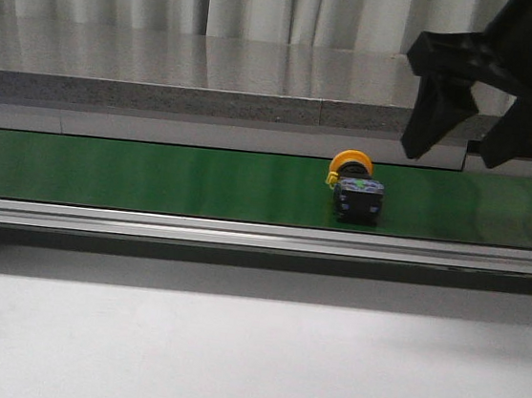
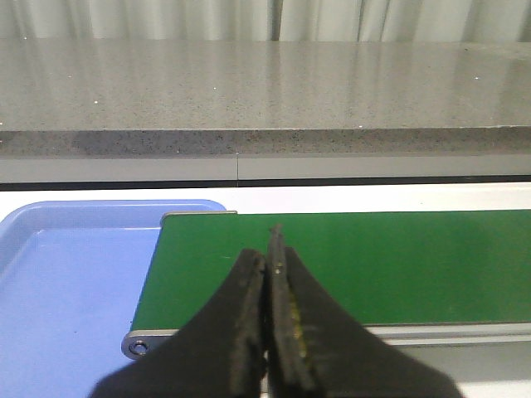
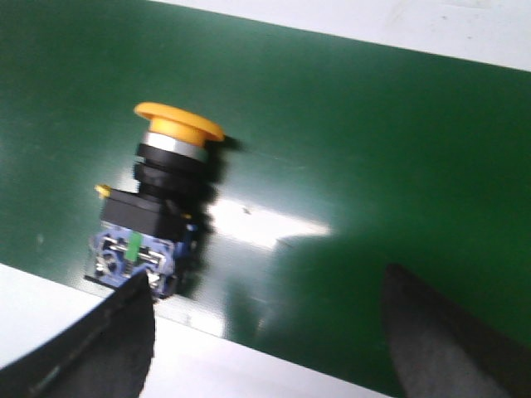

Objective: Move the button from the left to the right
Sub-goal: 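Lower the right gripper onto the button on the belt and close it, then lift the button with the right gripper and carry it over the green tray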

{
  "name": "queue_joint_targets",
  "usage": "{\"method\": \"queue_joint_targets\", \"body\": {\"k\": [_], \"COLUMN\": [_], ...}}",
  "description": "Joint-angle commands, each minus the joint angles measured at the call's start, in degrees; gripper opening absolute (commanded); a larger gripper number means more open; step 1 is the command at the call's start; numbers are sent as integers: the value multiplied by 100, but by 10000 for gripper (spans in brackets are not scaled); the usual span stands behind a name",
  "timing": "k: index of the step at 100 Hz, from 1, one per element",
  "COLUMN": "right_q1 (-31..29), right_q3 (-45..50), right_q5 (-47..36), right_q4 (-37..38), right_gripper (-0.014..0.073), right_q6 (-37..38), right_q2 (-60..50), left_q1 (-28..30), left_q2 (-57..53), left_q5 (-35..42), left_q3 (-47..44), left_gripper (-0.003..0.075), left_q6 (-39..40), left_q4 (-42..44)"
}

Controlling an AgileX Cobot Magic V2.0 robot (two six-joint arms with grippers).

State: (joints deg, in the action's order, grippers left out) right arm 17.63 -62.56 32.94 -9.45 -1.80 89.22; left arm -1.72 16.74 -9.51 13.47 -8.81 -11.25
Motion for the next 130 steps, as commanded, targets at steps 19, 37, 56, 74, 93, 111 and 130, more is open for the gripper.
{"method": "queue_joint_targets", "body": {"k": [19, 37, 56, 74, 93, 111, 130], "right_q1": [162, 162, 162, 162, -10, -564, -1449], "right_q3": [-421, -421, -421, -421, -759, -1430, -1916], "right_q5": [-331, -363, -258, -86, 544, 1367, 1542], "right_q4": [-67, -67, -62, -44, 184, 1021, 1893], "right_gripper": [561, 561, 500, 200, 176, 176, 176], "right_q6": [-52, -52, -52, -52, -52, -52, -52], "right_q2": [232, 436, 629, 629, 580, 352, 201], "left_q1": [-35, -35, -35, -35, -35, -35, -35], "left_q2": [29, 29, 29, 29, 29, 29, 29], "left_q5": [496, 496, 496, 496, 496, 496, 496], "left_q3": [158, 158, 158, 158, 158, 158, 158], "left_gripper": [-20, -20, -20, -20, -20, -20, -20], "left_q6": [5, 5, 5, 5, 5, 5, 5], "left_q4": [-64, -64, -64, -64, -64, -64, -64]}}
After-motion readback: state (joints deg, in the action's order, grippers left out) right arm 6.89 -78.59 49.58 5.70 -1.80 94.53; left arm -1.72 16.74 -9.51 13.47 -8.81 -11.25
